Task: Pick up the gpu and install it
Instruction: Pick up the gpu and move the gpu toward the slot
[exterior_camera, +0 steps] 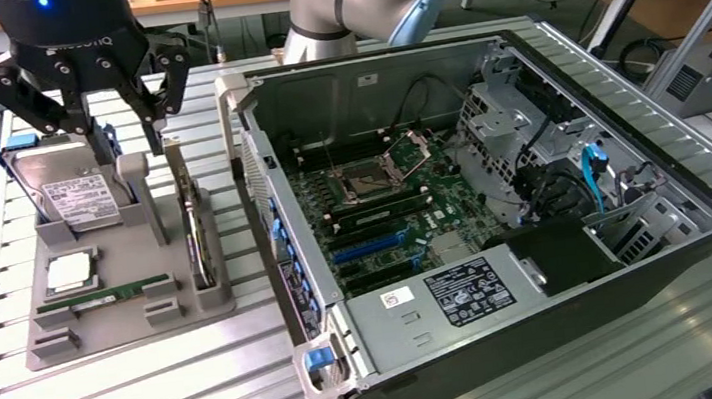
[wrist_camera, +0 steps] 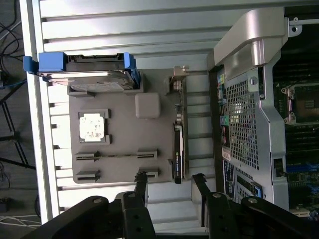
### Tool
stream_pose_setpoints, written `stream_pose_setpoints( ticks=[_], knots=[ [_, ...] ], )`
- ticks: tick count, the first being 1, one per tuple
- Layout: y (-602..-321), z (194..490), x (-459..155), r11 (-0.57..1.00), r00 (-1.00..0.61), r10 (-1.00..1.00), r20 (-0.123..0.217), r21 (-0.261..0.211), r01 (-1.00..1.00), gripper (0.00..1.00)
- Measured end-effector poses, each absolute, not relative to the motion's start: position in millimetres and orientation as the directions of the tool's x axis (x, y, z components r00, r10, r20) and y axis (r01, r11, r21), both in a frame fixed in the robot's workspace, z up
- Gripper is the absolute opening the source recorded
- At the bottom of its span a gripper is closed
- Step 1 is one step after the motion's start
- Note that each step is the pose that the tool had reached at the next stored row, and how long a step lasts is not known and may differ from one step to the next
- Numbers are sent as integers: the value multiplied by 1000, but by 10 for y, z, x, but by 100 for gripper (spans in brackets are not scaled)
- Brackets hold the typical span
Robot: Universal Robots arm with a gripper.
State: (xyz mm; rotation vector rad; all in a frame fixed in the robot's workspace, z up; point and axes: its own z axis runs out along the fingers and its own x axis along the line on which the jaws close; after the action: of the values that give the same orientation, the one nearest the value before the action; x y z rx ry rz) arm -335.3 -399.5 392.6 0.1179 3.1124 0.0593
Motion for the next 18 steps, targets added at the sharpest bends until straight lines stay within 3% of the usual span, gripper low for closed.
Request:
stream_pose_setpoints(
  ticks=[18],
  knots=[
    [-3995,3862,-3353,996,-997,76,-25,39,75,48]
  ],
)
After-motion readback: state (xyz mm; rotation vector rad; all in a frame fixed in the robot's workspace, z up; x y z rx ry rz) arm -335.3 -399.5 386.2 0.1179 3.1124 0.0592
